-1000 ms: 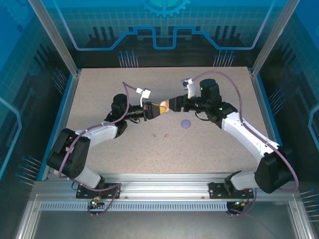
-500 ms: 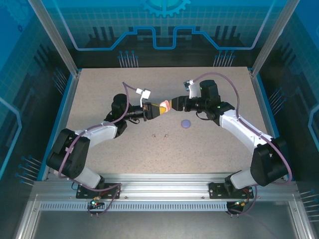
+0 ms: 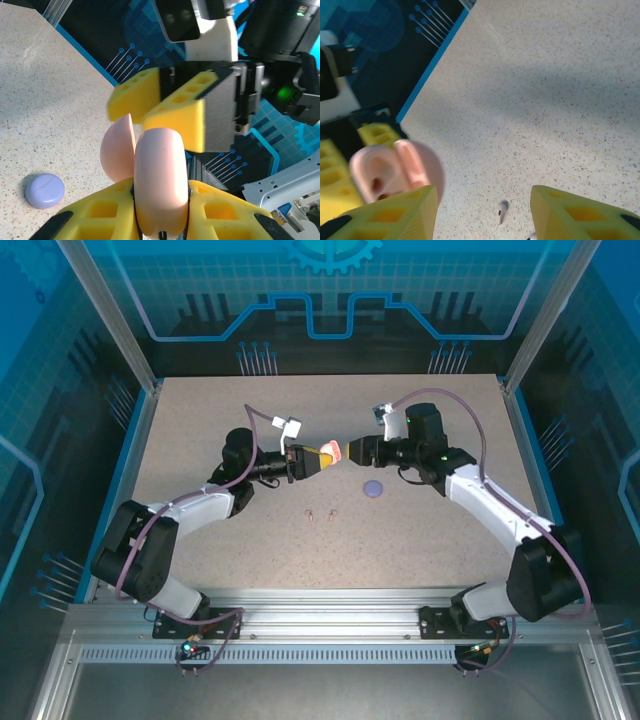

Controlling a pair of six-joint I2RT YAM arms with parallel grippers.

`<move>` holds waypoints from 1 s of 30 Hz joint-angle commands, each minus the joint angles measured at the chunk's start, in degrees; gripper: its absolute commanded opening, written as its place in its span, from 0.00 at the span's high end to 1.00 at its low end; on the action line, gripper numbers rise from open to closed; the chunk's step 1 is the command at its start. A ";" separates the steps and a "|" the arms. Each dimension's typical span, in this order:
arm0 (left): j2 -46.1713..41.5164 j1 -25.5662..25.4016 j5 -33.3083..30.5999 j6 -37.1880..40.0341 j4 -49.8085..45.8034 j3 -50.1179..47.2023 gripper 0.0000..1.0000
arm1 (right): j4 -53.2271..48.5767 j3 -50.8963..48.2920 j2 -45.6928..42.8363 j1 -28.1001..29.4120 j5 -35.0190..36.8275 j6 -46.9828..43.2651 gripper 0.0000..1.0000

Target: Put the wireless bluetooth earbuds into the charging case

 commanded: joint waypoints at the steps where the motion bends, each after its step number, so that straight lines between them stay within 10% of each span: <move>1: -1.04 -0.08 1.75 1.58 1.75 1.21 1.00 | -0.91 -1.37 -3.54 -0.84 -3.81 -3.27 0.50; 30: -1.05 -0.06 2.13 1.29 1.57 2.17 1.00 | 2.41 1.82 4.90 3.03 -6.07 -2.15 0.64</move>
